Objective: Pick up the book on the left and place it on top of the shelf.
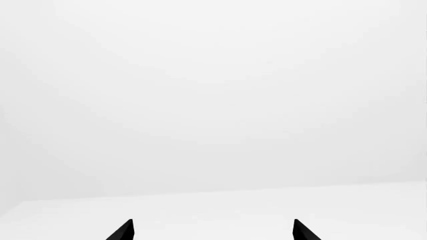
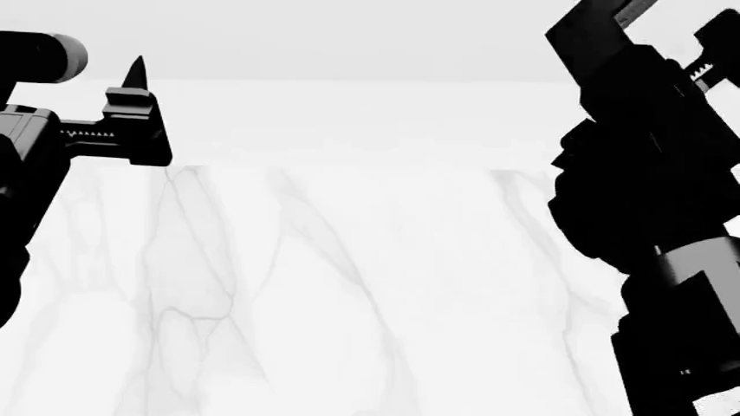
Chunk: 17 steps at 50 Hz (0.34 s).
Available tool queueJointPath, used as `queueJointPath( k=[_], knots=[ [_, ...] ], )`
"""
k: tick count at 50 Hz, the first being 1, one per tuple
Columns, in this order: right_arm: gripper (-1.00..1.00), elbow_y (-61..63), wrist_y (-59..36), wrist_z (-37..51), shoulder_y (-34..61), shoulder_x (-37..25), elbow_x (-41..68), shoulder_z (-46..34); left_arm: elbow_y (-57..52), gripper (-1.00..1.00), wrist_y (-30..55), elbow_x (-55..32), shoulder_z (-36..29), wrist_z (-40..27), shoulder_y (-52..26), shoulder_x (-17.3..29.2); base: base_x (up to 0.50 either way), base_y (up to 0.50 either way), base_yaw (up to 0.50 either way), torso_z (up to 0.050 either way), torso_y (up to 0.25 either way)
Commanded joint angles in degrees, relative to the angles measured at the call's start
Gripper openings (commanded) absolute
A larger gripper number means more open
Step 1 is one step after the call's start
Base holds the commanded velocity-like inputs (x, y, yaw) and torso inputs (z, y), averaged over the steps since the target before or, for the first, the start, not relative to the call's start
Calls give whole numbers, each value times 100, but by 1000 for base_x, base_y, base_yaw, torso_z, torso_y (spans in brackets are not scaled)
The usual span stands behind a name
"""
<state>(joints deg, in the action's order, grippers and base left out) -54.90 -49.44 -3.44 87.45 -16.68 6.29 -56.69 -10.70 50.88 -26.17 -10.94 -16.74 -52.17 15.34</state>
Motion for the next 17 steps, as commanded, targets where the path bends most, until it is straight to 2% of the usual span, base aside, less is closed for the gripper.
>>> queueJointPath(
  k=[1,5,17],
  knots=[
    [100,3979,59,712,-1841,-1028,1546,2057,-3,100,-69,-31,10,-14,31,-13,0,0,0,0,0],
    [100,5054,530,651,-2781,-1127,2472,2949,-19,100,-113,-19,-14,-24,73,-14,0,0,0,0,0],
    [100,5429,699,757,-3273,-1136,2902,3402,-8,100,-174,-47,12,-42,105,-3,0,0,0,0,0]
  ],
)
